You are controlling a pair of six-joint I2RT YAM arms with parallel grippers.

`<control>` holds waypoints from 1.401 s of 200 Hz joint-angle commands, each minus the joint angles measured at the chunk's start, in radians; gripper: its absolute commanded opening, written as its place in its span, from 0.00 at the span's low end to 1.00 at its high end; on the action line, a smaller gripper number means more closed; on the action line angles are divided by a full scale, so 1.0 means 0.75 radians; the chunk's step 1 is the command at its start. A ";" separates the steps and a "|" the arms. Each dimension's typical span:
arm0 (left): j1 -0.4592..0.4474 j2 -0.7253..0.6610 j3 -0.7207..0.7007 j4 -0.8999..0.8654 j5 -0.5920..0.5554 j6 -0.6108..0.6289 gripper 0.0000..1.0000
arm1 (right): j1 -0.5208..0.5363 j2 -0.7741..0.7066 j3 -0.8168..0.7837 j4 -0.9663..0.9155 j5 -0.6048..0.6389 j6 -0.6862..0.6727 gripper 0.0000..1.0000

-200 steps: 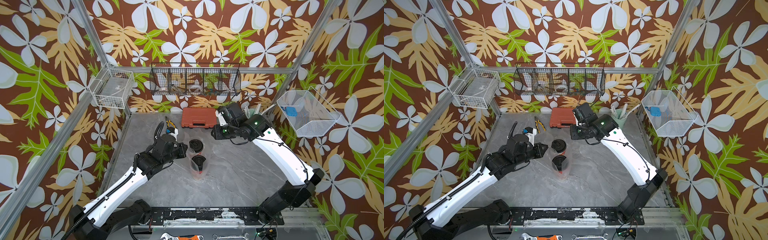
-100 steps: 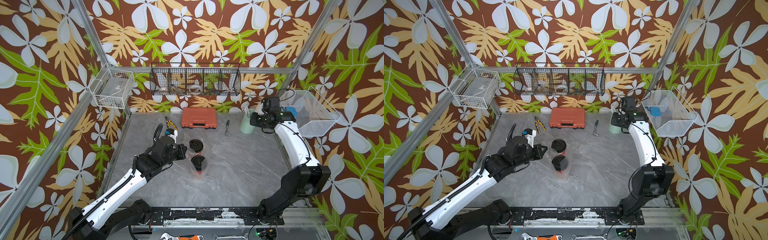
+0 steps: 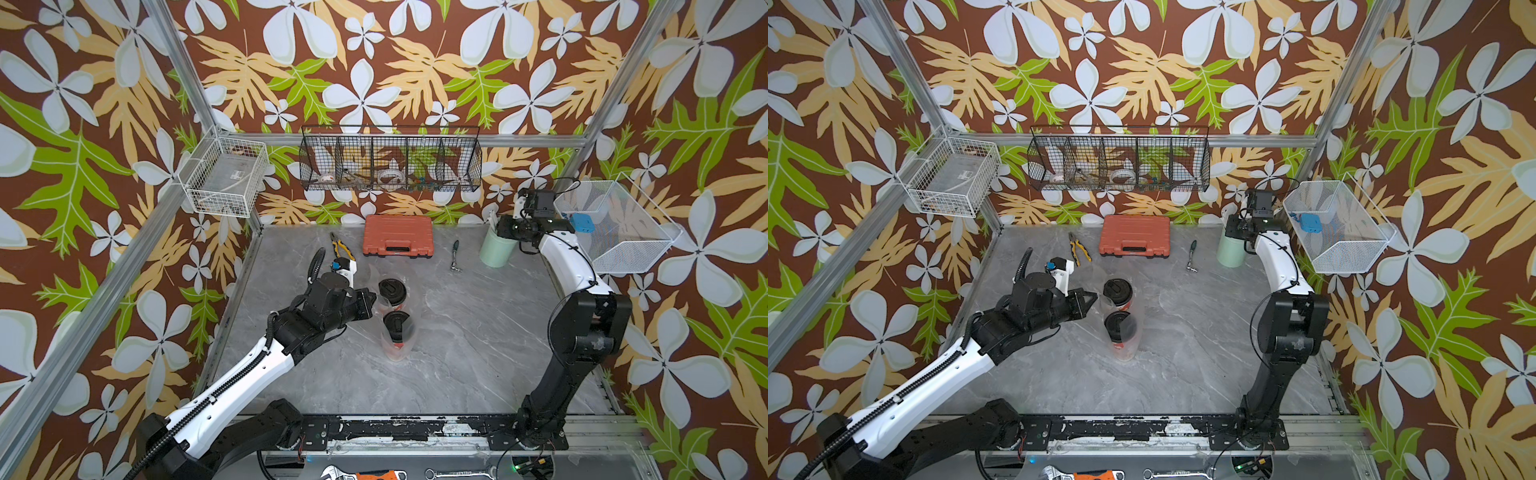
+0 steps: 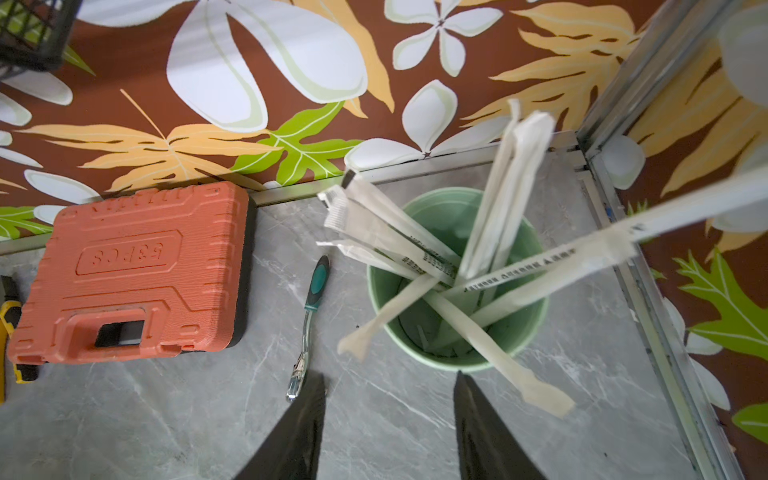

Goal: Pack milk tea into plastic carrier bags
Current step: Pick up the straw from the container.

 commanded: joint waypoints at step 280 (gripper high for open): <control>0.018 -0.045 -0.065 0.039 -0.047 0.012 0.00 | 0.068 -0.360 0.074 -0.170 0.392 0.038 0.00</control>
